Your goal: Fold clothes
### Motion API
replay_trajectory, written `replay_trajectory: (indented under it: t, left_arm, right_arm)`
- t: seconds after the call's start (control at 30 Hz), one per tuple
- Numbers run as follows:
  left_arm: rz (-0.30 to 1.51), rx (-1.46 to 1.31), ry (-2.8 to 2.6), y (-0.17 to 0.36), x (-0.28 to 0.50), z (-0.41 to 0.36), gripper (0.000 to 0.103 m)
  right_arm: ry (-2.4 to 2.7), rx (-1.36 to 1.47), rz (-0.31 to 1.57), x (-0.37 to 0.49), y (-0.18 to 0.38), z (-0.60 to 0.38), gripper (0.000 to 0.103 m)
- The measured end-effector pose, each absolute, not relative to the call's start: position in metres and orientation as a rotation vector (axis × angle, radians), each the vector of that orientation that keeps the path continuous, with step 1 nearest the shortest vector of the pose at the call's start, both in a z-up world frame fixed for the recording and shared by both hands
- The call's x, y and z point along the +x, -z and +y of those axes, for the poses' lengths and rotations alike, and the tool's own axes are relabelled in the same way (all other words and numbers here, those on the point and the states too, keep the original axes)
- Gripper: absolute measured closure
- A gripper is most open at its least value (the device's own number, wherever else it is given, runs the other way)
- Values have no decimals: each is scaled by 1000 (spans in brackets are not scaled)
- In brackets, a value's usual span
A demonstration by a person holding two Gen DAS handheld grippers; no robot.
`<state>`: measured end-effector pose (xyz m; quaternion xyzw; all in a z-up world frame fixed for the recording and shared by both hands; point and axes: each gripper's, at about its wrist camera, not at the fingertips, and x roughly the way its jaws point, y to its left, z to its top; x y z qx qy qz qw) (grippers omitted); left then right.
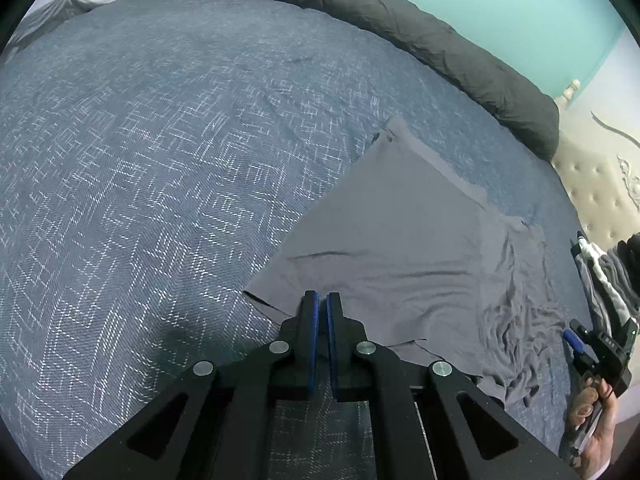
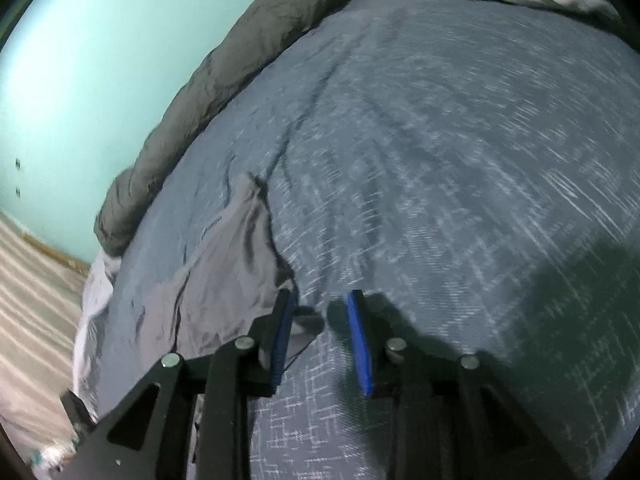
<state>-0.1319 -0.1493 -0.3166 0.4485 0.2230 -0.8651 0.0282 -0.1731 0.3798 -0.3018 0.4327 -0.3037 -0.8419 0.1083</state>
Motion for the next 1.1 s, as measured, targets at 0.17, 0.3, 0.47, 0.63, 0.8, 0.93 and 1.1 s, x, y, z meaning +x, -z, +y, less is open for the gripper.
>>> replay_trajectory:
  t: [0.17, 0.3, 0.47, 0.63, 0.8, 0.93, 1.1]
  left_arm:
    - [686, 1386, 2671, 318, -140, -146, 99]
    - [686, 1387, 2672, 321, -146, -144, 99]
    - [696, 1386, 2672, 321, -148, -145, 99]
    - [706, 1376, 2672, 321, -148, -147, 99]
    - [714, 1354, 2667, 319, -146, -150, 99]
    - [716, 1334, 2662, 317, -143, -153, 99]
    - [732, 1325, 2655, 317, -142, -157, 99]
  right_arm:
    - [2458, 1305, -783, -178, 308, 367, 89]
    - [2489, 1302, -767, -174, 302, 368, 101]
    - [2496, 1262, -882, -165, 289, 387, 101]
    - [2460, 1356, -1030, -168, 309, 404, 101]
    - [2489, 1373, -1019, -165, 307, 403, 101]
    - [2470, 1380, -1052, -163, 310, 403, 101]
    - [2443, 1370, -1028, -164, 307, 399, 101]
